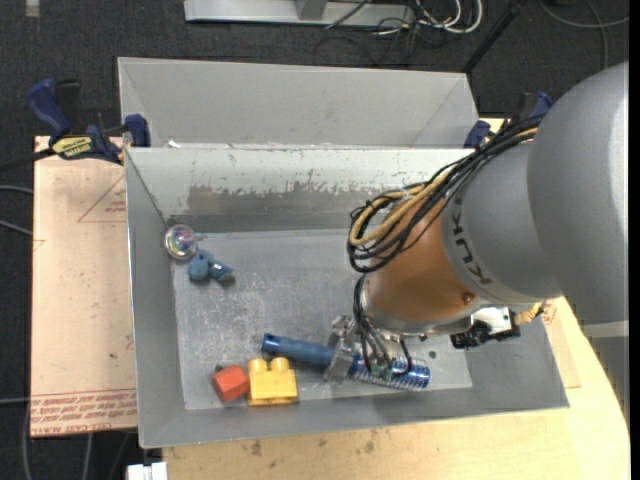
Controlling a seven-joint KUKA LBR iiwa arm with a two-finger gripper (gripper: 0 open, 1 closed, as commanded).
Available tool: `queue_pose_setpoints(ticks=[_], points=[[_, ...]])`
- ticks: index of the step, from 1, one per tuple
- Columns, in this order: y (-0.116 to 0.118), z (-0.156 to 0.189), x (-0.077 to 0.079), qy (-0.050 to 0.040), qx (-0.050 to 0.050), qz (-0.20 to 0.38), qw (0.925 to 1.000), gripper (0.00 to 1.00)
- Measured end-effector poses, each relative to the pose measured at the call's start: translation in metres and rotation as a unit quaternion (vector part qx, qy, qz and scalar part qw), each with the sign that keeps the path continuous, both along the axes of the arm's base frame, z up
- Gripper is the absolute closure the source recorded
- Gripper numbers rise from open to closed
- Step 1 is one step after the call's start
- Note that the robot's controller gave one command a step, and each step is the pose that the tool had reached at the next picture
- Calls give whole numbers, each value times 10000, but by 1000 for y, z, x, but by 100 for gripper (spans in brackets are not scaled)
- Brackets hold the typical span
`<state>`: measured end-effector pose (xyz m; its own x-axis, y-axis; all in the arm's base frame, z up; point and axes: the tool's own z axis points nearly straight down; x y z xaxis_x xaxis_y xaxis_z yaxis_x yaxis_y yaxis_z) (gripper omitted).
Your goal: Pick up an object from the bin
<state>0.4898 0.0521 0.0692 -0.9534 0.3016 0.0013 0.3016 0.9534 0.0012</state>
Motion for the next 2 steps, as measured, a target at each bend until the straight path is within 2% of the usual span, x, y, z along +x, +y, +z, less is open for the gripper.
queue_pose_setpoints(ticks=[1,2], points=[[0,32,0,-15,-2,1,10000,100],[1,42,0,-7,-2,3,10000,100]])
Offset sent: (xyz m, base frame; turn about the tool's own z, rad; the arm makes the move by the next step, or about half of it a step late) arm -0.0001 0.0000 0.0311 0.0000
